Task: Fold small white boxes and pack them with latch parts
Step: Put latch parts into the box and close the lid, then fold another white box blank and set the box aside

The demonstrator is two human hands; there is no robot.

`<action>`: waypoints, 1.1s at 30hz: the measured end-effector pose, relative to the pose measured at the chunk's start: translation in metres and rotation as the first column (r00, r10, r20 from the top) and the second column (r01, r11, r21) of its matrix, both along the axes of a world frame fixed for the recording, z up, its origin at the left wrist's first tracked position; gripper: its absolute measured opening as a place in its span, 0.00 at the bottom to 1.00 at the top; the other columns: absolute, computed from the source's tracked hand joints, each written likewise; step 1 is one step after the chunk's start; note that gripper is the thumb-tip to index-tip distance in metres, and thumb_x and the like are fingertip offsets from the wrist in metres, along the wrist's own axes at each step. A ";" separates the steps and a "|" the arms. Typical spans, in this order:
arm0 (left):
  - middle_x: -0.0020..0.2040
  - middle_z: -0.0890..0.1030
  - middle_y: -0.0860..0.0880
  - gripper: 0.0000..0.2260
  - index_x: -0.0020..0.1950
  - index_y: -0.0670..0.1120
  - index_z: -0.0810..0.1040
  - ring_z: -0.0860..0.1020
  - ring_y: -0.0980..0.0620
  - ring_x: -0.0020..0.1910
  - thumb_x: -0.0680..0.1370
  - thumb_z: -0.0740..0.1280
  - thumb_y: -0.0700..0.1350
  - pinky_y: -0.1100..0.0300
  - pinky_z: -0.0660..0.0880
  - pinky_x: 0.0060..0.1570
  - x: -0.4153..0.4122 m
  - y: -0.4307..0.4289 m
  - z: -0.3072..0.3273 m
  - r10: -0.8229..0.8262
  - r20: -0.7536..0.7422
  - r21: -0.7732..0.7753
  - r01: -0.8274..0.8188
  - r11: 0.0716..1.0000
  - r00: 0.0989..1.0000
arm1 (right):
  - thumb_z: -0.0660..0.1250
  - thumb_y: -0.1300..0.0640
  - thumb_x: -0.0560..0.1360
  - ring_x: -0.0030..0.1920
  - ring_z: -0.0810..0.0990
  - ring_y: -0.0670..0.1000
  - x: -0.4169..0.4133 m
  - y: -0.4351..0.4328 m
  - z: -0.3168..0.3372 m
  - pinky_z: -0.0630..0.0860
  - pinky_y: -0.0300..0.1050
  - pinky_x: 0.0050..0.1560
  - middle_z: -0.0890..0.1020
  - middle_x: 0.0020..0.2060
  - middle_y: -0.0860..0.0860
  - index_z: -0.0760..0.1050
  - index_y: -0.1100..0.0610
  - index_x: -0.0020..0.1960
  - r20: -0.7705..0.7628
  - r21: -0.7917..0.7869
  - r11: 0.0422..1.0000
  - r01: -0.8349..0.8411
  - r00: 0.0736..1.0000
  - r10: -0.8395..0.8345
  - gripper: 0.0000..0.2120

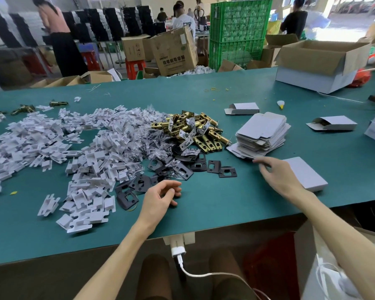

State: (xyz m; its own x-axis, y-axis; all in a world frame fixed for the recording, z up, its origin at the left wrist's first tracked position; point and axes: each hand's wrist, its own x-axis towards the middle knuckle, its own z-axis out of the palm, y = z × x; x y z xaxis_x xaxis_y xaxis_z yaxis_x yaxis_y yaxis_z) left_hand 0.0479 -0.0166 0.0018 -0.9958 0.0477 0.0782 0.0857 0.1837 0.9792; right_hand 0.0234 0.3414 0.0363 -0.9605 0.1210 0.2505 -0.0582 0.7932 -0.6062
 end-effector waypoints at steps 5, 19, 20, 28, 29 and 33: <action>0.46 0.86 0.45 0.13 0.55 0.45 0.85 0.84 0.50 0.45 0.83 0.64 0.31 0.60 0.81 0.40 -0.002 -0.002 -0.002 -0.004 0.003 0.006 0.004 1.000 1.000 | 0.62 0.61 0.81 0.54 0.76 0.57 -0.035 -0.037 0.041 0.74 0.52 0.51 0.80 0.52 0.56 0.79 0.60 0.55 -0.347 0.195 0.976 0.092 0.938 -0.019 0.08; 0.45 0.86 0.45 0.13 0.53 0.46 0.85 0.84 0.50 0.42 0.83 0.64 0.32 0.60 0.80 0.39 -0.005 -0.003 -0.007 -0.001 0.004 0.040 0.001 0.999 1.000 | 0.59 0.68 0.77 0.46 0.74 0.62 -0.072 -0.032 0.058 0.66 0.49 0.40 0.80 0.50 0.64 0.75 0.61 0.48 0.076 0.537 0.840 0.076 0.988 -0.138 0.07; 0.45 0.86 0.44 0.13 0.53 0.46 0.85 0.84 0.50 0.42 0.83 0.64 0.32 0.60 0.80 0.39 -0.005 -0.003 -0.007 -0.004 0.005 0.041 0.004 0.999 1.000 | 0.58 0.68 0.77 0.43 0.72 0.62 -0.068 -0.033 0.060 0.66 0.49 0.40 0.80 0.48 0.65 0.76 0.61 0.49 0.050 0.504 0.859 0.092 0.989 -0.136 0.08; 0.51 0.82 0.43 0.16 0.67 0.50 0.79 0.84 0.46 0.45 0.84 0.64 0.33 0.55 0.83 0.40 -0.001 -0.001 0.000 0.040 -0.030 0.108 -0.036 0.993 0.999 | 0.63 0.55 0.81 0.35 0.66 0.45 -0.026 -0.075 0.085 0.65 0.45 0.37 0.73 0.30 0.53 0.75 0.58 0.43 -0.448 -0.270 0.954 -0.133 0.894 -0.002 0.10; 0.54 0.81 0.44 0.18 0.71 0.49 0.76 0.85 0.45 0.47 0.83 0.66 0.35 0.54 0.84 0.40 -0.001 -0.001 0.001 0.055 -0.026 0.123 -0.051 0.991 0.998 | 0.63 0.56 0.80 0.37 0.69 0.47 -0.022 -0.082 0.080 0.69 0.48 0.39 0.77 0.33 0.55 0.77 0.59 0.43 -0.391 -0.391 0.905 -0.168 0.920 0.002 0.09; 0.60 0.79 0.45 0.24 0.76 0.49 0.68 0.86 0.46 0.50 0.82 0.70 0.40 0.50 0.85 0.44 0.000 -0.002 0.002 0.064 0.013 0.141 -0.065 0.988 0.998 | 0.64 0.64 0.82 0.40 0.81 0.47 -0.006 -0.111 0.037 0.79 0.48 0.42 0.86 0.42 0.50 0.82 0.55 0.50 -0.101 -0.768 0.634 -0.088 0.995 0.016 0.09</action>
